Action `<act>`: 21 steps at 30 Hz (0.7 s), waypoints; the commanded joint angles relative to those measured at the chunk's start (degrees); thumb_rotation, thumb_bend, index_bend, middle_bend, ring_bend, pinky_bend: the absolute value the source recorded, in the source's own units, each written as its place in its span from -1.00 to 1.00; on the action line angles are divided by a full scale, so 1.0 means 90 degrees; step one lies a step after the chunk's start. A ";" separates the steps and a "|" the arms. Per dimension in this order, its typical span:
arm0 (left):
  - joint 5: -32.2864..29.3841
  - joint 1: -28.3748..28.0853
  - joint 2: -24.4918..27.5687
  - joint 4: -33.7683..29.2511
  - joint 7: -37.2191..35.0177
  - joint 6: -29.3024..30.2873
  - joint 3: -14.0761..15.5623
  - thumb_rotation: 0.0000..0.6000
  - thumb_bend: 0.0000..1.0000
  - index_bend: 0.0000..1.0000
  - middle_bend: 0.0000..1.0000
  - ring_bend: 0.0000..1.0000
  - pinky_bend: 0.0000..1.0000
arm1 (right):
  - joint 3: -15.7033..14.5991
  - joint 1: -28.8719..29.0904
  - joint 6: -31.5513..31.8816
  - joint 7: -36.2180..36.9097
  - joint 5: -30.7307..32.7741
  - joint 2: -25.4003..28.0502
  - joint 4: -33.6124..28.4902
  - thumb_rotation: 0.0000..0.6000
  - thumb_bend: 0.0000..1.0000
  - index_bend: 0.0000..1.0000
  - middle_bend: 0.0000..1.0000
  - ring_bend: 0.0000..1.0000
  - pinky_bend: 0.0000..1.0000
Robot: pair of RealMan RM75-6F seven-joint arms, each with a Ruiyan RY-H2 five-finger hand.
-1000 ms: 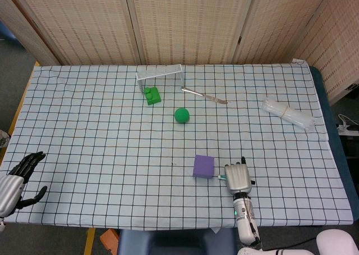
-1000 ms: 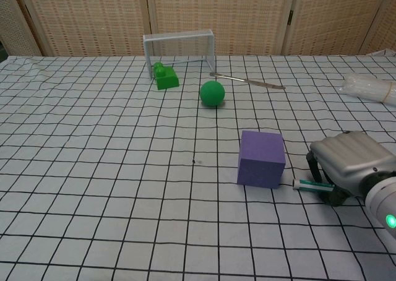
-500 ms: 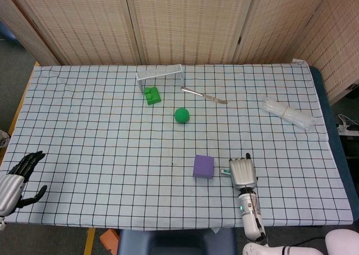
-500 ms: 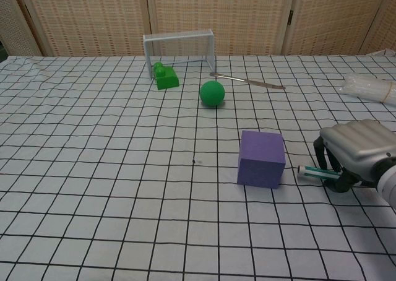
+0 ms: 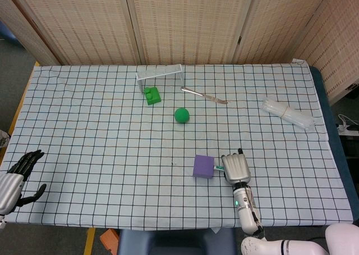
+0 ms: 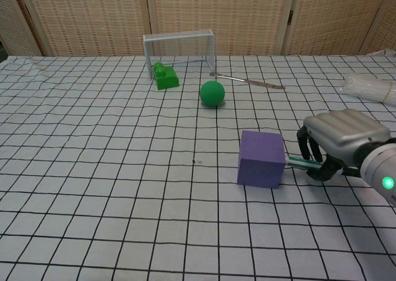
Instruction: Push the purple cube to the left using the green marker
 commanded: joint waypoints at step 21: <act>0.0061 0.0030 0.0041 0.0022 -0.0135 0.0068 0.0012 1.00 -0.21 -1.00 -1.00 -0.99 -0.61 | 0.0361 0.0795 -0.0183 -0.0417 0.0300 -0.0972 0.0450 1.00 -0.14 0.71 0.47 -0.01 -0.52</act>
